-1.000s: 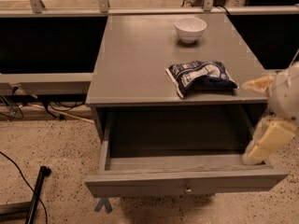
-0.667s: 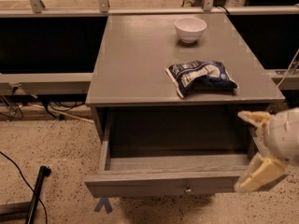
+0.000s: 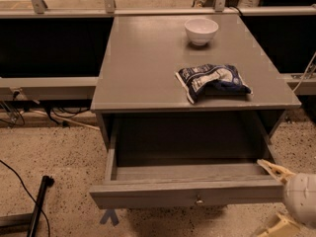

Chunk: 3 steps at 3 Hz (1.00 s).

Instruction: Close top drawer

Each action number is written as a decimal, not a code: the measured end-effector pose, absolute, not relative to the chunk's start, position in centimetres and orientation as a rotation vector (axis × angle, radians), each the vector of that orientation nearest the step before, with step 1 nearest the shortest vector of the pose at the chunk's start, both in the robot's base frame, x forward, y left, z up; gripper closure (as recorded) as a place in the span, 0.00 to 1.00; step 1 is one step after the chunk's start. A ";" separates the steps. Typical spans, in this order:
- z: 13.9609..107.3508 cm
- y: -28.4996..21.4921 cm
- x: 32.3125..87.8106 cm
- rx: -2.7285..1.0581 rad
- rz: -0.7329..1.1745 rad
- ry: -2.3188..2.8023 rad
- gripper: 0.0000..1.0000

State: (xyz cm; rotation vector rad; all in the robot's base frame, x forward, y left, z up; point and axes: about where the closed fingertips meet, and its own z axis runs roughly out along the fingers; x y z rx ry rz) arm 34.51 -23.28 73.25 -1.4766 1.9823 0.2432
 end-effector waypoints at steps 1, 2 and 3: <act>70.5 -24.4 32.6 -1.472 0.260 1.997 0.22; 68.2 -24.4 31.2 -1.496 0.273 1.989 0.45; 68.3 -24.3 31.2 -1.501 0.272 1.987 0.69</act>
Offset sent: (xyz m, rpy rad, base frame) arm -0.0496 -0.0131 -0.0797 0.0048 0.0353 0.0386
